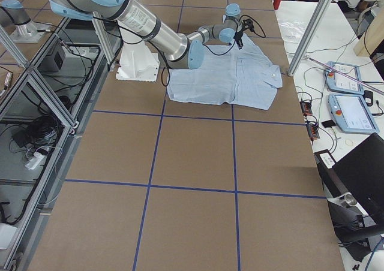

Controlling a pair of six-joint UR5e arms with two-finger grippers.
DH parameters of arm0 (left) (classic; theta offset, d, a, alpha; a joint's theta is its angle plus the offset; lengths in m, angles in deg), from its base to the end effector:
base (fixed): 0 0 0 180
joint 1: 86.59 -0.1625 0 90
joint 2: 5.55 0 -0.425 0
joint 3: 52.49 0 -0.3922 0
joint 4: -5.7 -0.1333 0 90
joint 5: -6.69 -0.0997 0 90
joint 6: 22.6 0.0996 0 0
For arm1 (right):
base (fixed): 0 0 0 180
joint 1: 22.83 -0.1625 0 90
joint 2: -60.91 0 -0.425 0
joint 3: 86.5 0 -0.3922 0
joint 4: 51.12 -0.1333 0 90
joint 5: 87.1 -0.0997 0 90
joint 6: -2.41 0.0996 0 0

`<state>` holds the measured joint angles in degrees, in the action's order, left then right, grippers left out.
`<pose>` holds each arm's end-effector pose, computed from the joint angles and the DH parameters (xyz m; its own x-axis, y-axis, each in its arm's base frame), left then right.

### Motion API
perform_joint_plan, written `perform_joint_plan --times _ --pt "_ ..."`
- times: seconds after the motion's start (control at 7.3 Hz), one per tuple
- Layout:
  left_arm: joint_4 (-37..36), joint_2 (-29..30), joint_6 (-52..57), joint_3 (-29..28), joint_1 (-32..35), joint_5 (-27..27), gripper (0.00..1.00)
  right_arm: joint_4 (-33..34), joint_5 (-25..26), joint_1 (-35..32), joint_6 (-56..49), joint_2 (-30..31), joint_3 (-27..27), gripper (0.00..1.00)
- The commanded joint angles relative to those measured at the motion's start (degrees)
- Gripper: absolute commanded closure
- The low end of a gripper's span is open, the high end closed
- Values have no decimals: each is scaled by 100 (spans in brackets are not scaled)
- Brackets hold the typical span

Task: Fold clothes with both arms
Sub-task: 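Lift the sleeve with the right gripper and carry it across the shirt, then lay the sleeve across the chest below the collar and open the right gripper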

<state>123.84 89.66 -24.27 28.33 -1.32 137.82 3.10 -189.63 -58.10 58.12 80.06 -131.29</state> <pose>-0.0221 -0.5552 0.6405 0.7303 0.3039 -0.6118 -0.0540 0.9185 0.3918 -0.6606 -0.6040 0.0912 0.5526 -0.2828 0.7840 -0.1172 0.9050 0.4090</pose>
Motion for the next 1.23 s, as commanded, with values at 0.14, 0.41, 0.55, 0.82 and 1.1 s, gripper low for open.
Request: perform_joint_plan --times 0.14,0.41,0.55,0.82,1.1 --pt "365 112 -679 -252 -1 -9 0 26 92 38 193 0 -56 1" --pt "1173 60 -2102 -252 -552 -70 0 908 22 -85 826 498 -990 1" --pt "1585 34 -2953 -243 -816 -88 0 1793 5 -190 783 728 -1571 1" --pt "2753 -281 -4676 -208 -1570 -645 0 2914 -791 -645 373 861 -1971 1" --pt "2872 -300 -5743 -94 -2423 -1690 0 3994 -1145 -1015 -591 1264 -2628 1"
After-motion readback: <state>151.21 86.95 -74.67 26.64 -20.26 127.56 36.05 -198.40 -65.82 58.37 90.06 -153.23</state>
